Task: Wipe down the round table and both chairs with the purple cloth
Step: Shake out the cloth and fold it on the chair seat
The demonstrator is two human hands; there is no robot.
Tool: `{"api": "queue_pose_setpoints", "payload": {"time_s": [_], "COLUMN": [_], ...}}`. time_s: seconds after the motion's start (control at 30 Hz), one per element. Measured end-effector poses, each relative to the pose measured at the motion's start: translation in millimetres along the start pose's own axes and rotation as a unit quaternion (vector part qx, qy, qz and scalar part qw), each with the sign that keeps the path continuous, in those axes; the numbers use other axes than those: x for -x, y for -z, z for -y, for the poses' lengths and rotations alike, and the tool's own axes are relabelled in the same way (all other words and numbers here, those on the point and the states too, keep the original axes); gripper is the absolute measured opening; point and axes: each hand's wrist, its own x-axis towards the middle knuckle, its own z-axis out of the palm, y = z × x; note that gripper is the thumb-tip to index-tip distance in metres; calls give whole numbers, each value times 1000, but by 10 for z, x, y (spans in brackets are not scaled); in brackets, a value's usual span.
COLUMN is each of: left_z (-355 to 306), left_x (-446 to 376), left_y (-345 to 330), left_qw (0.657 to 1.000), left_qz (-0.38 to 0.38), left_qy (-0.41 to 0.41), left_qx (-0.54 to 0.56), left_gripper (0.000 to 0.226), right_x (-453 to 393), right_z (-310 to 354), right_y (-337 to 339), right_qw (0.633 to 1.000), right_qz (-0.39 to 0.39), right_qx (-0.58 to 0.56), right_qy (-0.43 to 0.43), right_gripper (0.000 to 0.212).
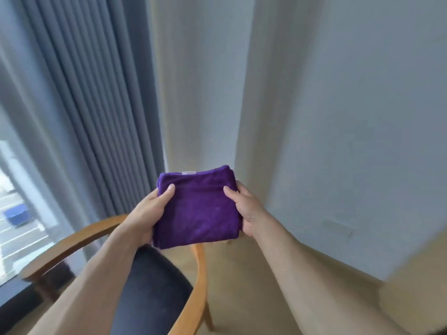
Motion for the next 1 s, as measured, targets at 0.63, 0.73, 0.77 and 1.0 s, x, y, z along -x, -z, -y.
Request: {"api": "queue_pose_setpoints", "payload": {"time_s": [0.63, 0.73, 0.77, 1.0], "left_z": [20, 268, 354, 895], "left_x": [2516, 3103, 3294, 4654], "left_y": [-3989, -4487, -4658, -6004], "left_qw": [894, 874, 866, 824], "left_qz": [443, 483, 497, 564], "left_qy": [-8, -2, 0, 10], "left_qx": [-63, -55, -54, -60], "left_gripper": [16, 17, 18, 18], "right_x": [4850, 5586, 5834, 7521], "right_z": [947, 896, 876, 787], "right_y": [2189, 2411, 2499, 3343], "right_qw": [844, 811, 800, 750], "right_qz": [-504, -553, -566, -628], "right_qx": [-76, -81, -84, -97], "right_qy": [164, 176, 179, 181], "right_gripper": [17, 17, 17, 17]}}
